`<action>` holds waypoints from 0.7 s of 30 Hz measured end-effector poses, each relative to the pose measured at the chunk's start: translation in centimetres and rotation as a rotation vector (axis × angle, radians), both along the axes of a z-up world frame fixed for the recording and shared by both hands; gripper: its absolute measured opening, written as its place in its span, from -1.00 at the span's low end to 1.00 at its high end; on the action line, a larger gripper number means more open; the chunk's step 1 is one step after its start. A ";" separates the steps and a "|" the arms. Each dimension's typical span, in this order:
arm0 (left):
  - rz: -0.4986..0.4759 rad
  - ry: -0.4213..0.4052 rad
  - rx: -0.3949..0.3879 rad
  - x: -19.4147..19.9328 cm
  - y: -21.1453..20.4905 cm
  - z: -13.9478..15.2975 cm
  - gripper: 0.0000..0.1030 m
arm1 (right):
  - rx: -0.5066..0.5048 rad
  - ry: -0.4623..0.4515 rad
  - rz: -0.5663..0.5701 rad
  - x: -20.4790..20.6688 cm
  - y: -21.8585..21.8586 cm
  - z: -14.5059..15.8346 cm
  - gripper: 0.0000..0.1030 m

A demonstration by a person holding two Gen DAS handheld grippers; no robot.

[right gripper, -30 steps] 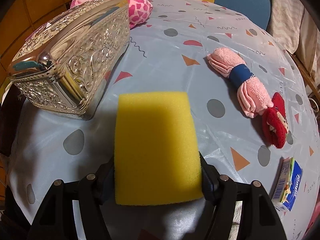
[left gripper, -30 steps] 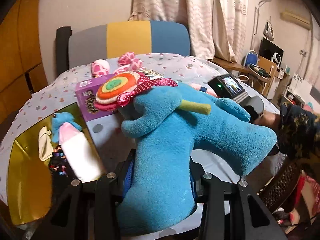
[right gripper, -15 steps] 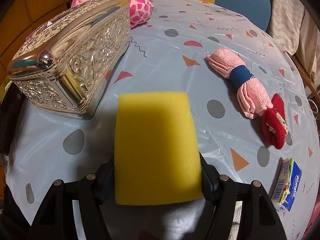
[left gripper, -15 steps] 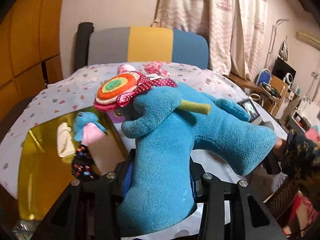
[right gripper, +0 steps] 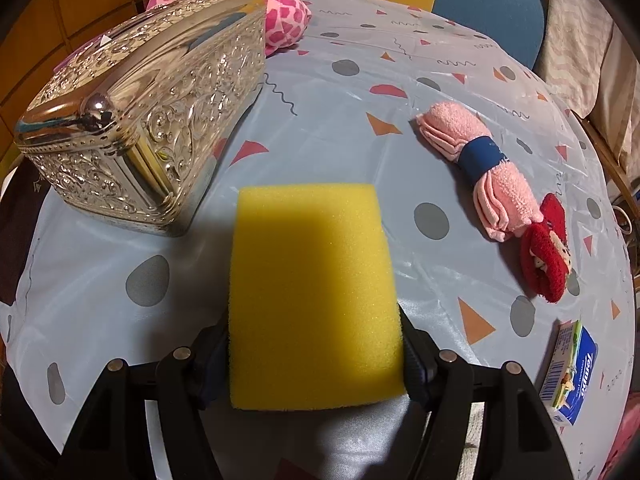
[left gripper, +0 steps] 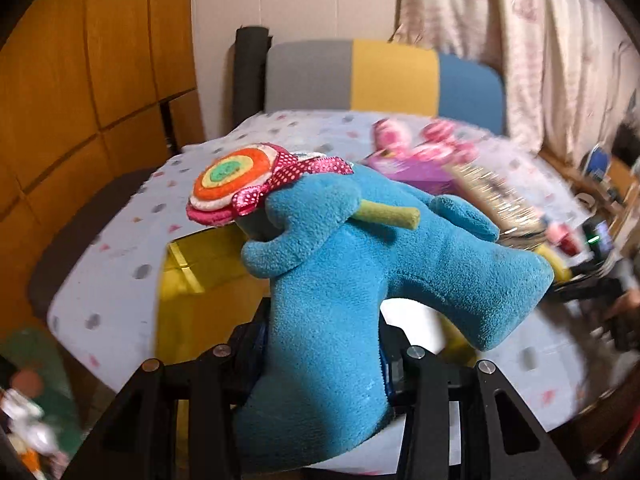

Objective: Organize soft objects
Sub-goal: 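Carry the blue plush into the gold tray and open the left tool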

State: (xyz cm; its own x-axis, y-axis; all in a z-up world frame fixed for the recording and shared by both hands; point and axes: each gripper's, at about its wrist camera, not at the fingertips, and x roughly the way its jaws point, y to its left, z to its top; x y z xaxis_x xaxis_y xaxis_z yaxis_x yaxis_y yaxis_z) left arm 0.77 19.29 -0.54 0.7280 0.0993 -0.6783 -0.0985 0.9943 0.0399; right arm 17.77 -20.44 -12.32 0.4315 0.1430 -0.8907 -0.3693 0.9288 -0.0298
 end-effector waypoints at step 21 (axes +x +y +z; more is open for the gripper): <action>0.140 0.274 0.001 7.8 8.9 -7.5 0.34 | 0.000 0.000 0.001 0.0 0.0 0.0 0.37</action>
State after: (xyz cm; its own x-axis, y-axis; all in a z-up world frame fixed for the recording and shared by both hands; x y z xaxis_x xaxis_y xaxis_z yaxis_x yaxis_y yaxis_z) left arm 8.55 28.20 -8.00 0.4974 0.1862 -0.8473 -0.2196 0.9719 0.0847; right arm 17.75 -20.49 -12.33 0.4315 0.1436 -0.8906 -0.3706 0.9283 -0.0298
